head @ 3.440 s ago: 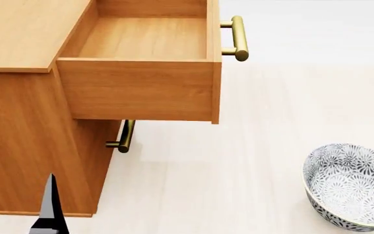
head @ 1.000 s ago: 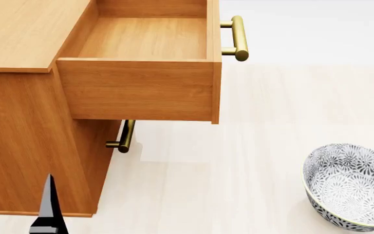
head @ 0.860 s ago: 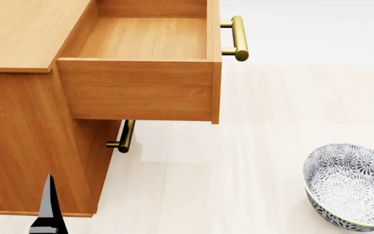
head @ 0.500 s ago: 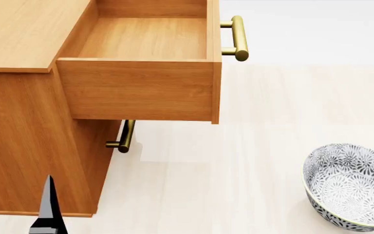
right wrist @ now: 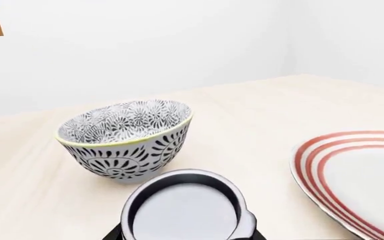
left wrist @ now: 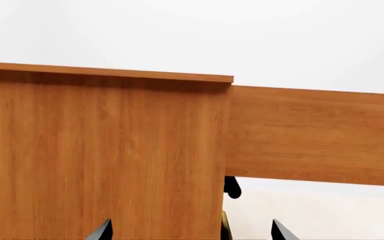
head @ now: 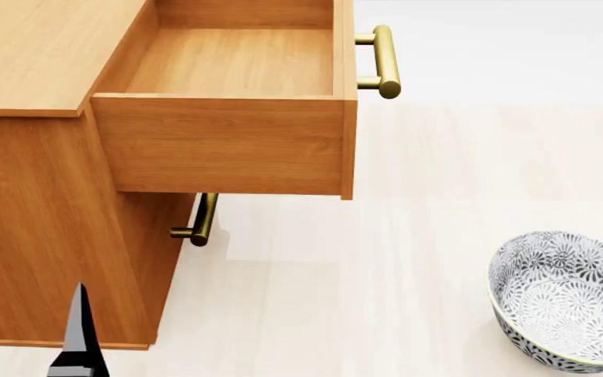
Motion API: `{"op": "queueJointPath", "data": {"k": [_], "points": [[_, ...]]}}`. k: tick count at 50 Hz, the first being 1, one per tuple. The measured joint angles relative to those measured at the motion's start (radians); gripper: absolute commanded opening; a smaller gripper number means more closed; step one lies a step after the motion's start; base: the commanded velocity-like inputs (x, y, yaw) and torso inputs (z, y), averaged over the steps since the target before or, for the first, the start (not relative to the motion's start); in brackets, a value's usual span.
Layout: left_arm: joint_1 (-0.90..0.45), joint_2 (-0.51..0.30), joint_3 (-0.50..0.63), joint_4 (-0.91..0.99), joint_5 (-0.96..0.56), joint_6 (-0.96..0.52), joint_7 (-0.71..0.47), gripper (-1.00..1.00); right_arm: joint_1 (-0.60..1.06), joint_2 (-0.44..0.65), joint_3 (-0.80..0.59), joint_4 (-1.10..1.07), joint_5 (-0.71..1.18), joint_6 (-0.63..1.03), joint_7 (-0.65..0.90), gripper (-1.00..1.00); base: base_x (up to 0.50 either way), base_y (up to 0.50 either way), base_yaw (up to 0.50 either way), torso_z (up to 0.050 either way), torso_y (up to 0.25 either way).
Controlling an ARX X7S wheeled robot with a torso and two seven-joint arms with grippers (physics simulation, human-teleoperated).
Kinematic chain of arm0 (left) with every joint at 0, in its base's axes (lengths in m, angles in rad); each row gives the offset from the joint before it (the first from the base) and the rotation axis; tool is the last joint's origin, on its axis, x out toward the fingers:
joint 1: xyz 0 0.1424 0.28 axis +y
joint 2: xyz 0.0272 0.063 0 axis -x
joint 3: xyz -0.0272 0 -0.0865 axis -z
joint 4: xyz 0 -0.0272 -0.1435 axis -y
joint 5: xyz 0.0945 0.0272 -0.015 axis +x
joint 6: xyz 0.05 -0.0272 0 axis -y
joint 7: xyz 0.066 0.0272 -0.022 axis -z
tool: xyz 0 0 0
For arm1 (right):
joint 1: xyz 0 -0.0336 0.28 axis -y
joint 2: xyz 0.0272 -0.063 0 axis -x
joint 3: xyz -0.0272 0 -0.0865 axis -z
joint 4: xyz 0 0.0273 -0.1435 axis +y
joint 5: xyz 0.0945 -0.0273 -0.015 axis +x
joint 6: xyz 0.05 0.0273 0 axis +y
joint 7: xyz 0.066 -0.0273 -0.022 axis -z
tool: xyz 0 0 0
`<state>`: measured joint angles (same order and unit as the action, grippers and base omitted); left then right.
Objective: Put the ketchup in the top drawer of the cabinet.
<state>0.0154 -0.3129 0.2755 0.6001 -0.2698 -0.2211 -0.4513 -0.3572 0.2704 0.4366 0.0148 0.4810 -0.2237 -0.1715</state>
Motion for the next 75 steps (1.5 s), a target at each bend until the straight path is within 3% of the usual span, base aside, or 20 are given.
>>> {"op": "queueJointPath", "data": {"k": [9, 19, 41, 60, 75], "points": [[-0.001, -0.002, 0.003, -0.004, 0.000, 0.001, -0.003, 1.00, -0.017, 0.011, -0.003, -0.077, 0.010, 0.045, 0.029, -1.00, 0.00, 0.00, 0.00, 0.000, 0.000], [-0.005, -0.004, 0.004, -0.006, -0.006, 0.001, -0.005, 1.00, -0.046, 0.064, 0.017, -0.303, 0.057, 0.172, 0.115, -1.00, 0.00, 0.00, 0.00, 0.000, 0.000], [-0.013, -0.008, 0.005, -0.023, -0.018, 0.012, -0.006, 1.00, -0.004, 0.290, 0.165, -0.728, 0.291, 0.496, 0.378, -1.00, 0.00, 0.00, 0.00, 0.000, 0.000], [-0.019, -0.010, 0.010, -0.035, -0.022, 0.016, -0.009, 1.00, 0.225, 0.611, 0.239, -0.894, 0.617, 0.674, 0.655, -1.00, 0.00, 0.00, 0.00, 0.000, 0.000], [-0.025, -0.009, 0.018, -0.049, -0.024, 0.025, -0.009, 1.00, 0.513, 0.842, 0.051, -0.889, 0.753, 0.646, 0.789, -1.00, 0.00, 0.00, 0.00, 0.000, 0.000]]}}
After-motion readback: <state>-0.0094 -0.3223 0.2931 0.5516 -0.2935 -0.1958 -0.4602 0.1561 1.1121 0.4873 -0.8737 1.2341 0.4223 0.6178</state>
